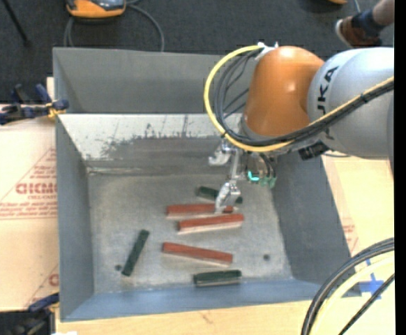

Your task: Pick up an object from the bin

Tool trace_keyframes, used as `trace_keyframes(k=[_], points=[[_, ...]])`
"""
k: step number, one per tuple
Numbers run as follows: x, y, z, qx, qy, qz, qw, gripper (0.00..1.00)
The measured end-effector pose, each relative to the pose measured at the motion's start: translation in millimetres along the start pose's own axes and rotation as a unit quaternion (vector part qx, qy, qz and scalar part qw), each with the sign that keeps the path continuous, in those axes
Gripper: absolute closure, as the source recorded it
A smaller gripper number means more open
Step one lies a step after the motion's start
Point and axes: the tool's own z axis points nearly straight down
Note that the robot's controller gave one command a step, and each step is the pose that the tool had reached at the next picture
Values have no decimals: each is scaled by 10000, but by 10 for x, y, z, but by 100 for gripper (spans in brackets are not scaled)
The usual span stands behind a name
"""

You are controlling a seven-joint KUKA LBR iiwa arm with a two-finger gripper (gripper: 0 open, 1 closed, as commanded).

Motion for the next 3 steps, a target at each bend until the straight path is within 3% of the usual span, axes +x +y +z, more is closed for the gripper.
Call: trace_keyframes(k=[1, 2, 3], points=[[-16, 1, -49, -1, -38, 0, 10000, 0], [84, -16, 887, -6, -43, -103, 9999, 100], [83, -16, 888, -7, -43, -102, 9999, 100]])
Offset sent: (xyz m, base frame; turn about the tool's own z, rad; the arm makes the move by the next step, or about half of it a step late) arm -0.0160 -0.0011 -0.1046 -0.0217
